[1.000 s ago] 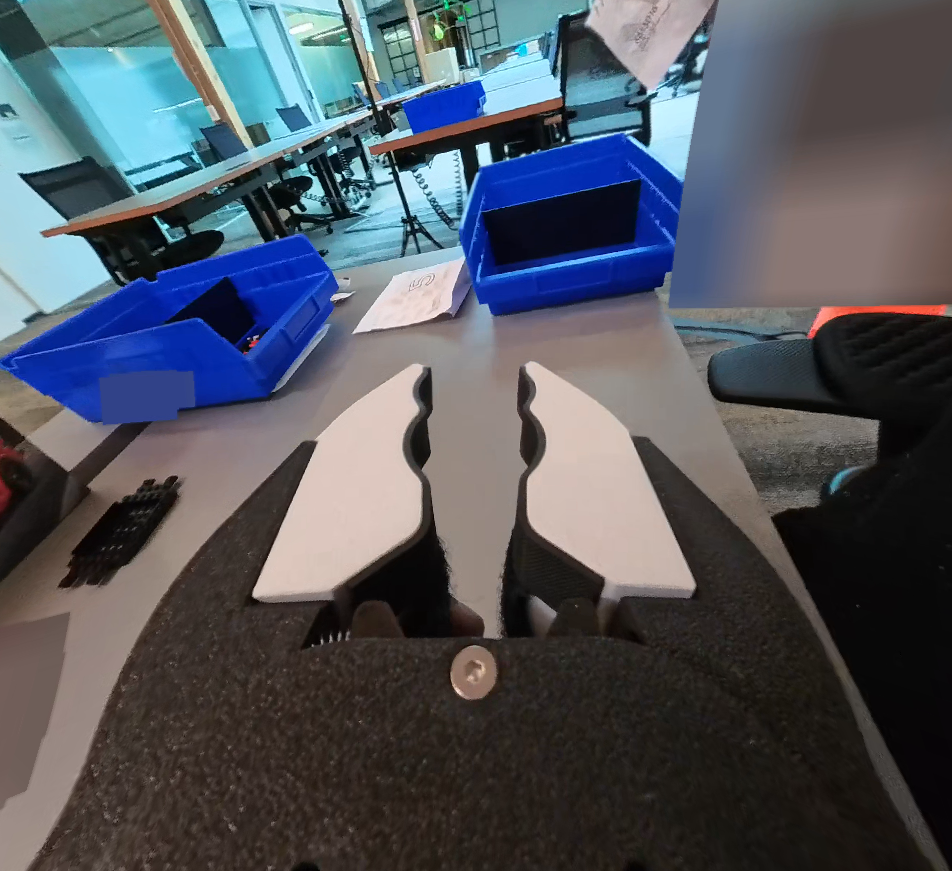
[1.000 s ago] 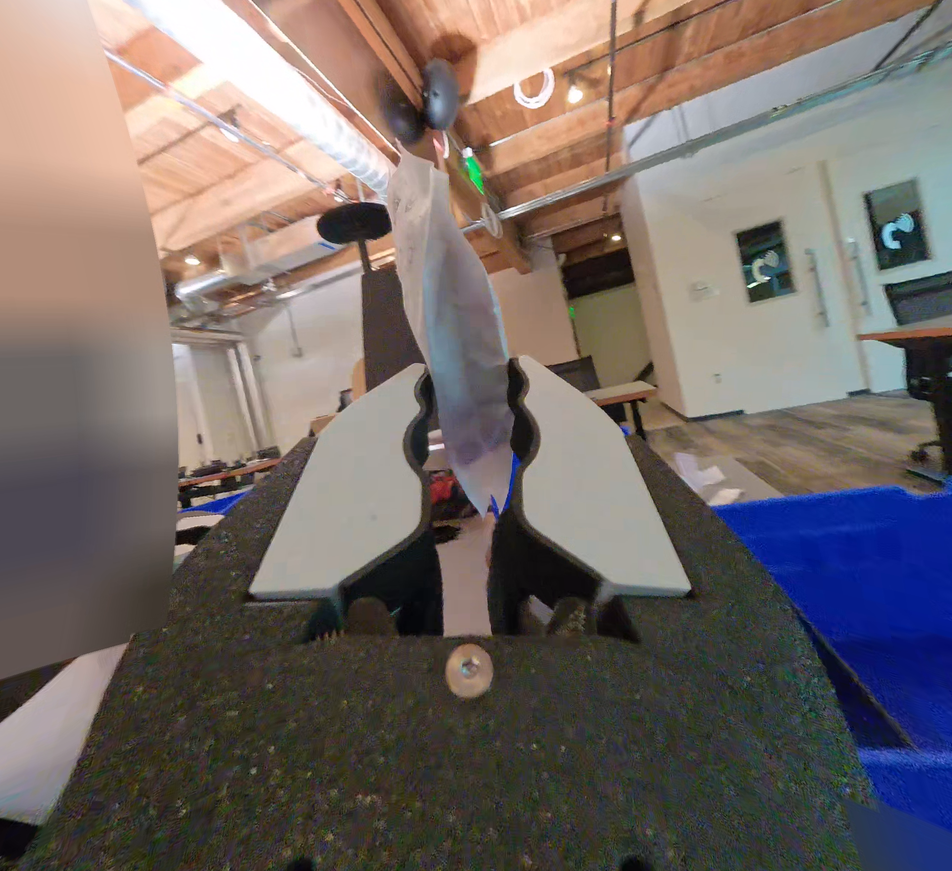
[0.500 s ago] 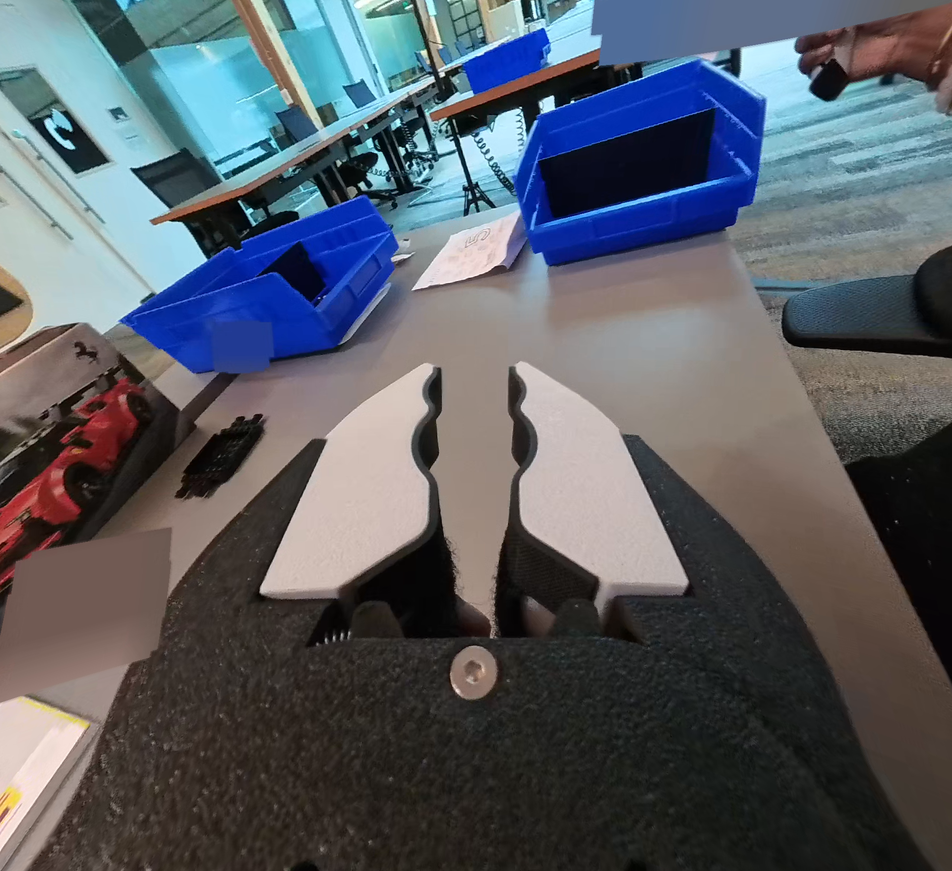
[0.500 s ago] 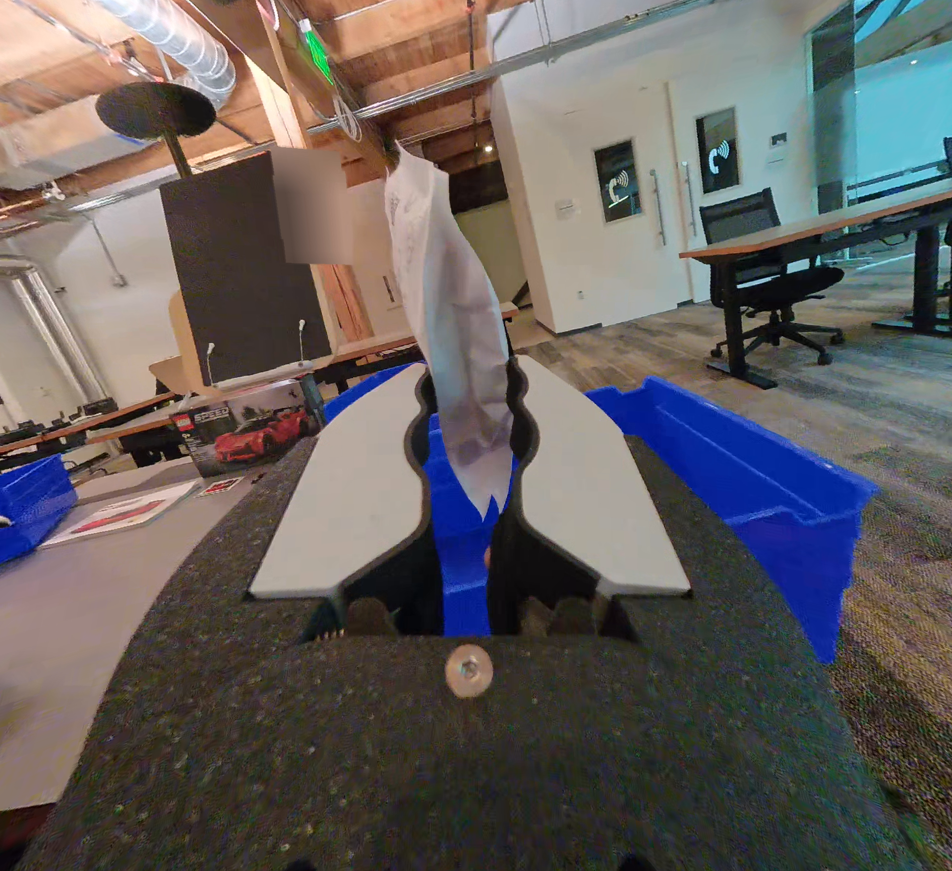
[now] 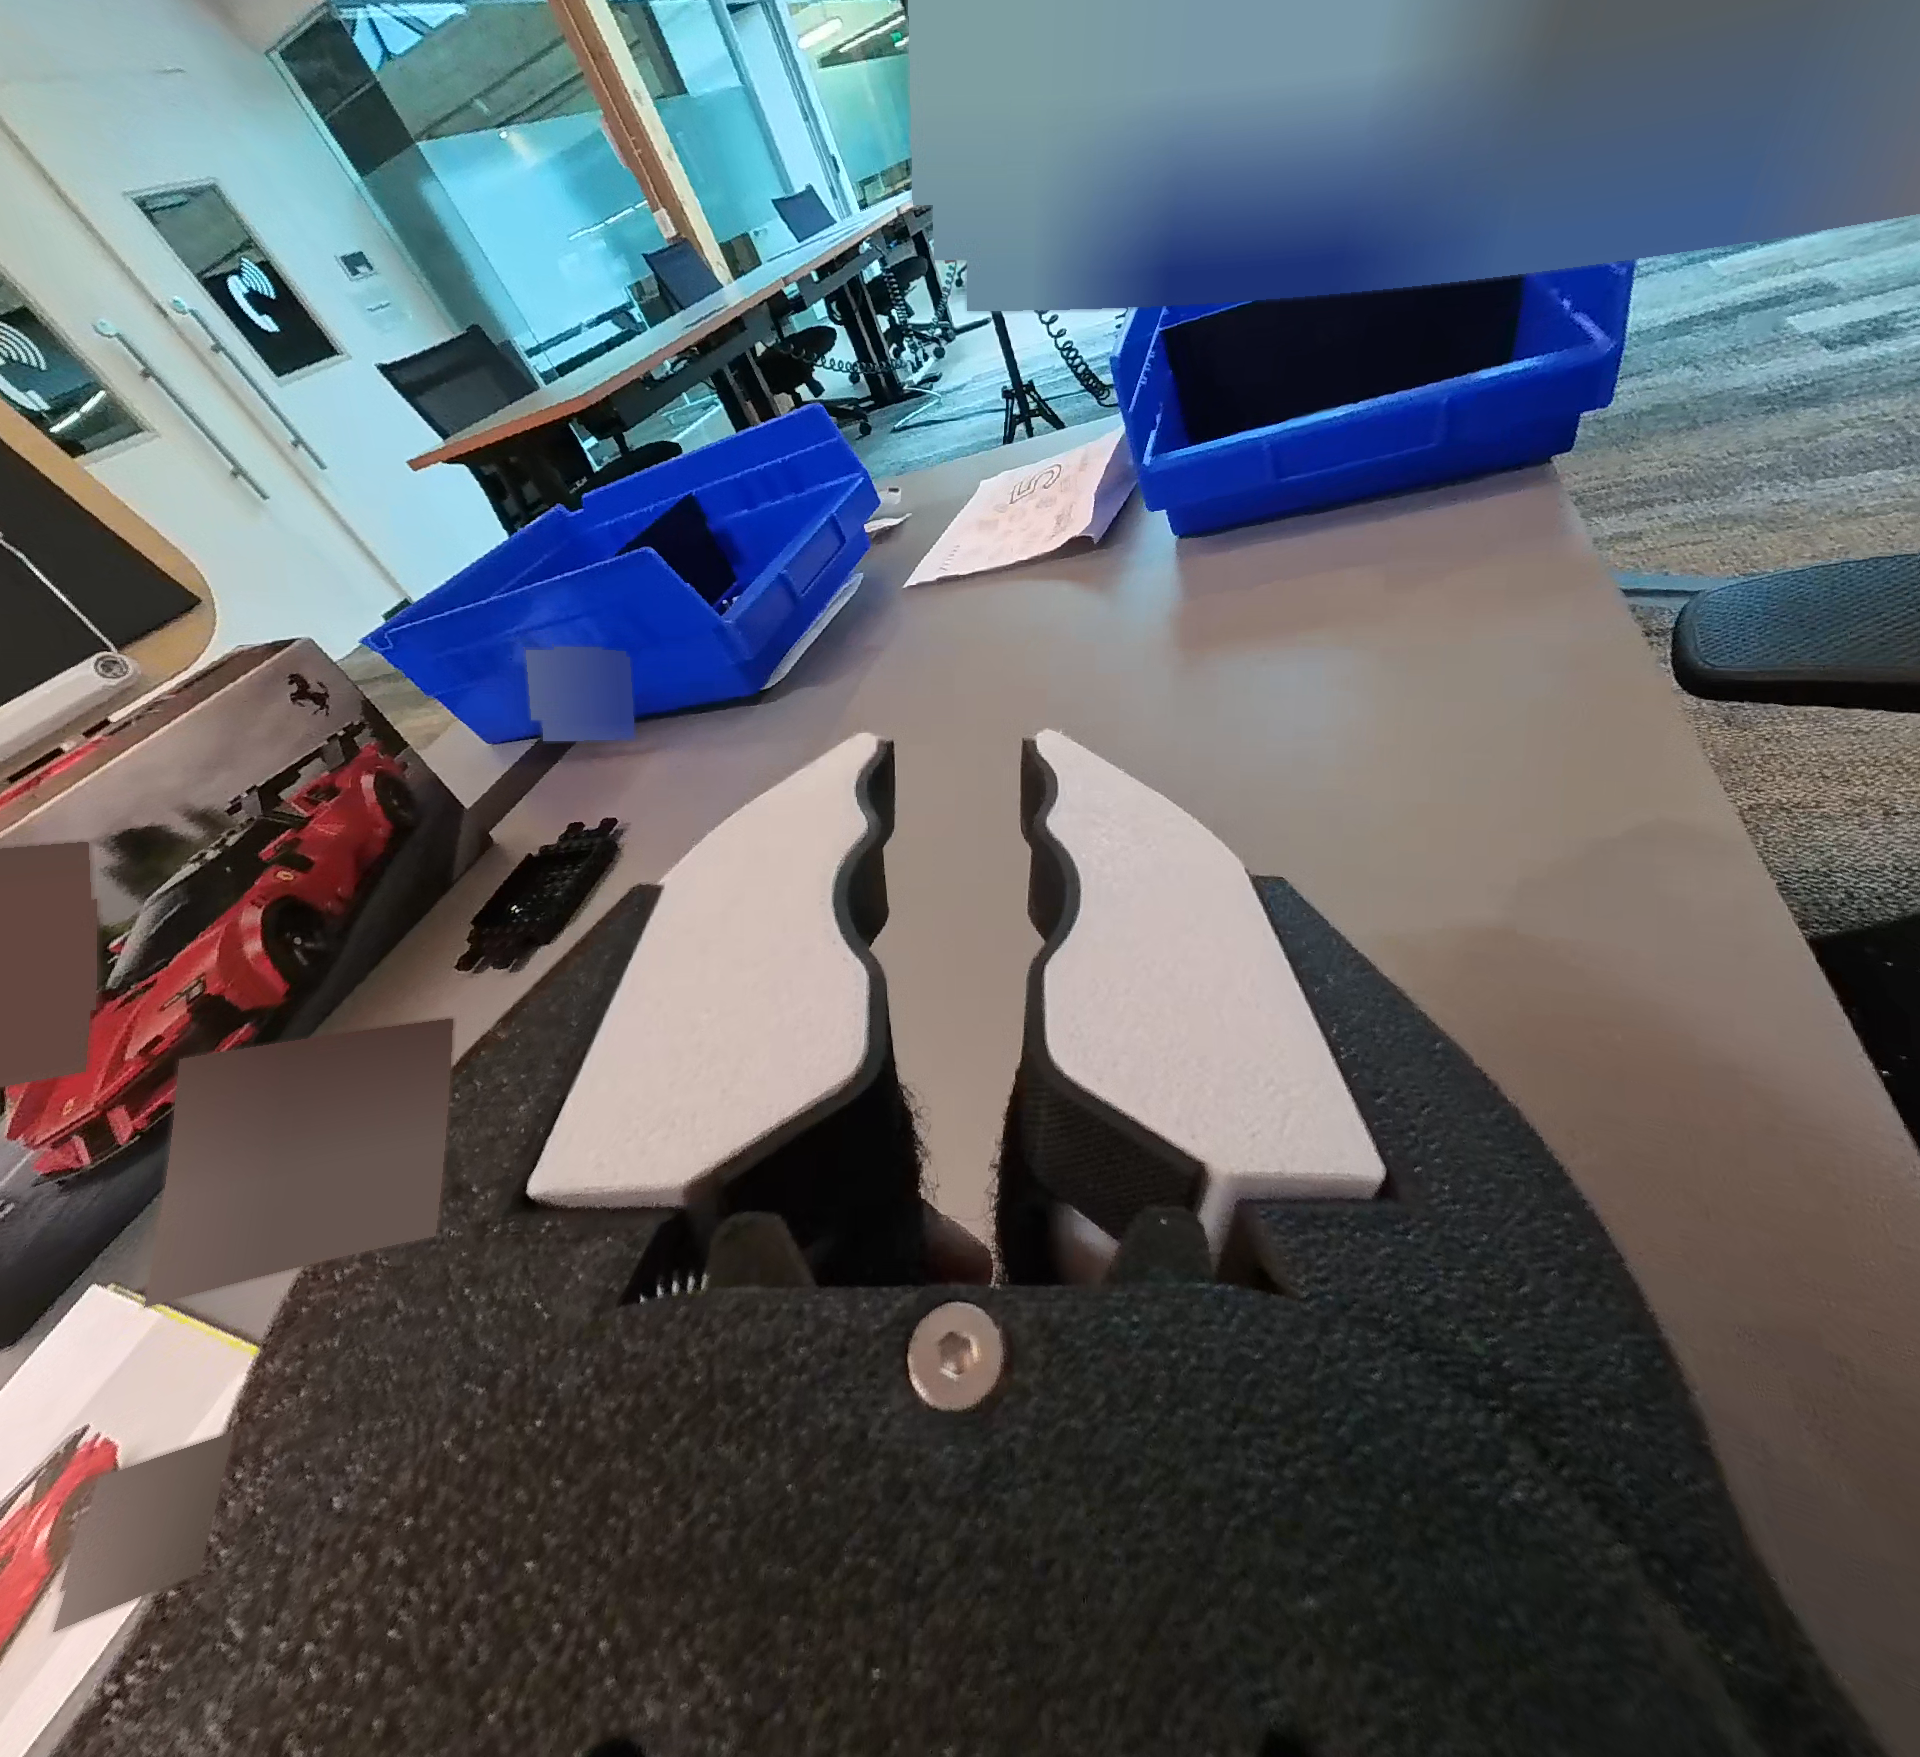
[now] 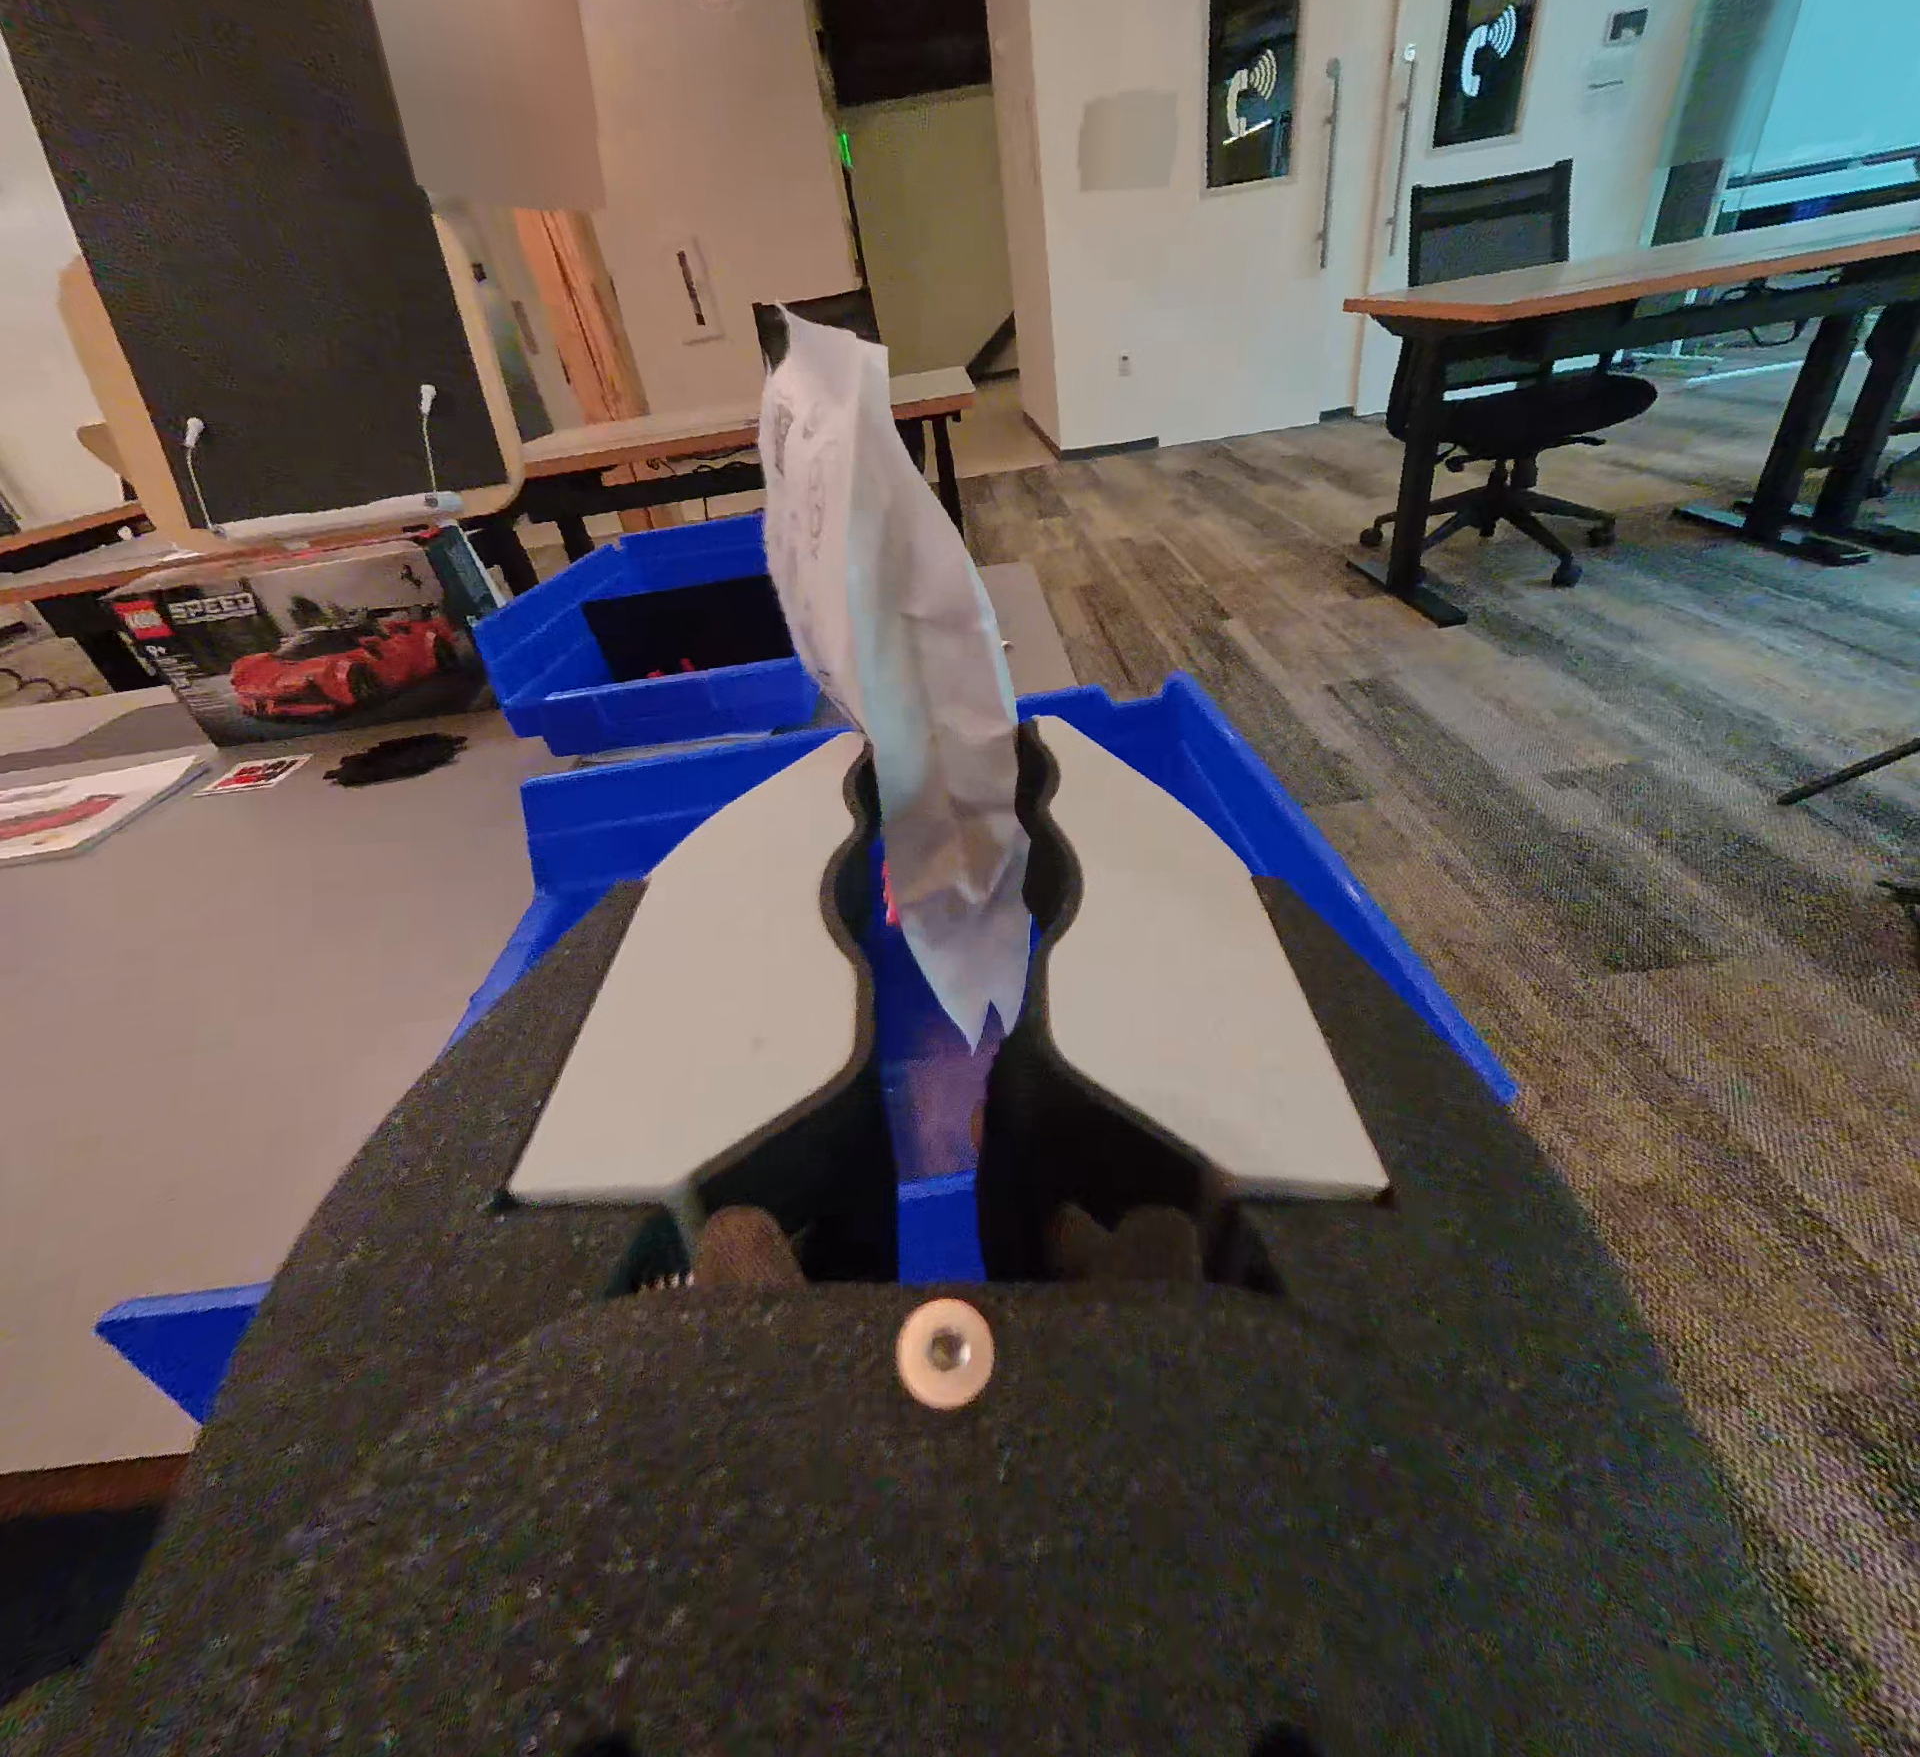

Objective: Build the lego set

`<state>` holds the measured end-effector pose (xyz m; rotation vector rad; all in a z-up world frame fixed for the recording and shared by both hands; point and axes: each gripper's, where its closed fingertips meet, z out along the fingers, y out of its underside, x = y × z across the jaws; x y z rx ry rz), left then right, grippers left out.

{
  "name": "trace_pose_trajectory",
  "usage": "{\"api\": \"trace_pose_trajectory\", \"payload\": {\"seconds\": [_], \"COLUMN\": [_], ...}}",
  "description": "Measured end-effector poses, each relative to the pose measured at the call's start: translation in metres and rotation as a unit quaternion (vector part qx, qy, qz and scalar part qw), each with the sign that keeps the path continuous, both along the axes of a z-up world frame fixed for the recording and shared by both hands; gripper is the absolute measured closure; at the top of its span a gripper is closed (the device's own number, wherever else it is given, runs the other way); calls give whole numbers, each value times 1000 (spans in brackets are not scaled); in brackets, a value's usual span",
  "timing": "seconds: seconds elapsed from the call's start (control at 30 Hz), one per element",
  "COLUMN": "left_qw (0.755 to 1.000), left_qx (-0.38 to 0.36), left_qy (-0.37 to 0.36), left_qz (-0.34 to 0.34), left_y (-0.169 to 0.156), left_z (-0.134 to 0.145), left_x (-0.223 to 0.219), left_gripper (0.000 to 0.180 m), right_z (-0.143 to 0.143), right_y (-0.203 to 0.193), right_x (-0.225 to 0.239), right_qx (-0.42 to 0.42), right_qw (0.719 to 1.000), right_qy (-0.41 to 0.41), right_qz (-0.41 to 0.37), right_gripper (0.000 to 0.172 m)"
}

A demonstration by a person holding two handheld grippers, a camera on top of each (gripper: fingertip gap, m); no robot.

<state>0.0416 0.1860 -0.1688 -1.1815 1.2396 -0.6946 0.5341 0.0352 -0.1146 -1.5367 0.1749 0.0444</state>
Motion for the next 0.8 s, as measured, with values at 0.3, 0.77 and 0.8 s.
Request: {"api": "trace_pose_trajectory", "payload": {"seconds": [0.3, 0.77, 0.8], "left_qw": [1000, 999, 999], "left_qx": [-2, 6, 7], "left_qy": [15, 35, 36], "left_qz": [1, -1, -1], "left_y": [3, 3, 3], "left_z": [-9, -16, -17], "left_x": [0, 2, 3], "left_gripper": [158, 158, 158], "right_z": [-19, -41, -45], "right_y": [5, 21, 22], "right_x": [15, 36, 37], "right_qx": [-109, -303, -331], "right_qw": [994, 952, 942], "right_qy": [-12, -41, -44], "right_qz": [-29, -27, -24], "right_gripper": [148, 148, 148]}}
